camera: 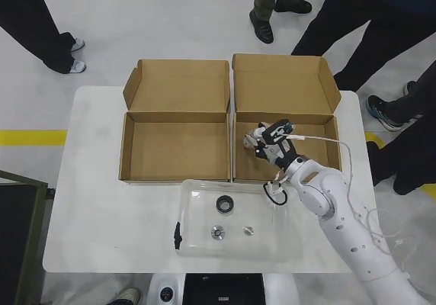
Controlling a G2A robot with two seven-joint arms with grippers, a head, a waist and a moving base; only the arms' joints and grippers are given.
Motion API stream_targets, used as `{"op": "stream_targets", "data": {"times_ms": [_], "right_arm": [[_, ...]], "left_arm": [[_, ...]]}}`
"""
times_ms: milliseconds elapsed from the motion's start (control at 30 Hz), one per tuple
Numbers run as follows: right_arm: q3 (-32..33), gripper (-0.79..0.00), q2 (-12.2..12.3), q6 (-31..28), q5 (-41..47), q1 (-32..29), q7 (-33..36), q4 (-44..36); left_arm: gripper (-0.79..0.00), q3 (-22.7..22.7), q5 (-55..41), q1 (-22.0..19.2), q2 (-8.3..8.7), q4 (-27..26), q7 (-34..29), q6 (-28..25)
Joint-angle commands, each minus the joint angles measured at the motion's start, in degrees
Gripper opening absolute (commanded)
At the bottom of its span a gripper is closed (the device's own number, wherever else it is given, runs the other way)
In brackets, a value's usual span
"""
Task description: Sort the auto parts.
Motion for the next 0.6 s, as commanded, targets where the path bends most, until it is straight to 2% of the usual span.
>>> {"op": "stream_targets", "data": {"times_ms": [0, 100, 133, 200, 233, 267, 567], "right_arm": [[-0.1, -0.453, -0.1, -0.2, -0.2, 0.0, -0.1, 0.4], [0.0, -0.394, -0.1, -0.6, -0.7, -0.1, -0.1, 0.8], [0.0, -0.351, -0.1, -0.7, -0.7, -0.3, -0.2, 0.9], [0.2, -0.209, -0.1, -0.8, -0.7, -0.5, -0.2, 0.8], [0.5, -0.086, -0.1, -0.9, -0.3, -0.7, -0.3, 0.6], [0.8, 0.0, -0.1, -1.1, 0.5, -0.9, -0.7, 0.3], [5.7, 0.0, 0.8, -5.1, 2.9, -5.2, -0.4, -6.8]], "left_arm": [[0.0, 0.0, 0.0, 0.0, 0.0, 0.0, 0.0, 0.0], [0.0, 0.0, 0.0, 0.0, 0.0, 0.0, 0.0, 0.0], [0.0, 0.0, 0.0, 0.0, 0.0, 0.0, 0.0, 0.0], [0.0, 0.0, 0.0, 0.0, 0.0, 0.0, 0.0, 0.0], [0.0, 0.0, 0.0, 0.0, 0.0, 0.0, 0.0, 0.0], [0.0, 0.0, 0.0, 0.0, 0.0, 0.0, 0.0, 0.0], [0.0, 0.0, 0.0, 0.0, 0.0, 0.0, 0.0, 0.0]]}}
